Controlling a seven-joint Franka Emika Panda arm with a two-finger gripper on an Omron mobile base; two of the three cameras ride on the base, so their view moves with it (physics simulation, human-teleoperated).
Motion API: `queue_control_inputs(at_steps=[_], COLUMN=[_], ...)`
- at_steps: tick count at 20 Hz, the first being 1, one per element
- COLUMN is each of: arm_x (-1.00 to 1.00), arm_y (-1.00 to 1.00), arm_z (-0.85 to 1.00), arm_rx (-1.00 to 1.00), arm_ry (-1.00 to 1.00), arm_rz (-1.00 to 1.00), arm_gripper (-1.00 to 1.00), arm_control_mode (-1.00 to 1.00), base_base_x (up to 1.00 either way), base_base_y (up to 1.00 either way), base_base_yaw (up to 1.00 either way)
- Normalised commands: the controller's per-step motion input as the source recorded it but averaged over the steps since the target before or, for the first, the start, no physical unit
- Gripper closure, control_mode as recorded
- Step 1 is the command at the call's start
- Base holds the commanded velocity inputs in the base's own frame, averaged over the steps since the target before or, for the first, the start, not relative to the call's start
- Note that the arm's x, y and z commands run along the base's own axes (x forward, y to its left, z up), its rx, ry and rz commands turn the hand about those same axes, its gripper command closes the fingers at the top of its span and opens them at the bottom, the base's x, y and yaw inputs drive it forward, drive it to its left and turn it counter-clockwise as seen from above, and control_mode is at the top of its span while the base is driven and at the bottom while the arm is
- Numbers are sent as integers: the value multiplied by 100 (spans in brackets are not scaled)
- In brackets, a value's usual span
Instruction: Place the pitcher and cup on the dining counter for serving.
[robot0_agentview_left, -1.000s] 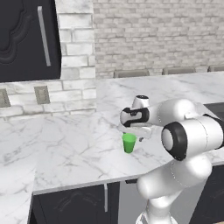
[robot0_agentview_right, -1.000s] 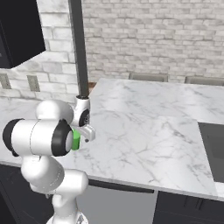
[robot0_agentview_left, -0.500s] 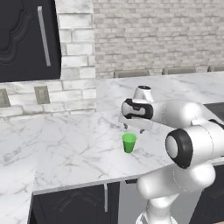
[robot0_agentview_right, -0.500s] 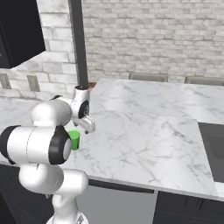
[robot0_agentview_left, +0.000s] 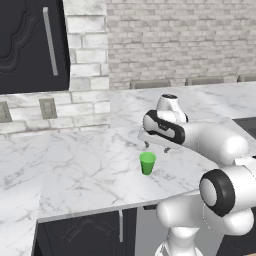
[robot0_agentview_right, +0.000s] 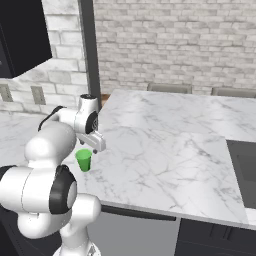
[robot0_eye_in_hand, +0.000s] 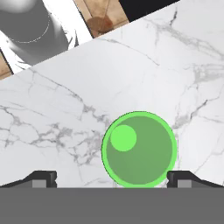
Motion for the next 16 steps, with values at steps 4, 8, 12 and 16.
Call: queue_control_inputs(at_steps=[4, 8, 12, 16], arm_x=[-49, -27, 0, 13], arm_y=[0, 0, 0, 0], arm_z=[-14, -10, -11, -12], arm_rx=[0, 0, 0, 0], arm_ry=[0, 0, 0, 0], arm_rz=[0, 0, 0, 0], arm_gripper=[-100, -100, -100, -100], arm_control_mode=[-100, -100, -100, -100], base_base_x=[0, 0, 0, 0], base_base_y=[0, 0, 0, 0], base_base_yaw=[0, 0, 0, 0])
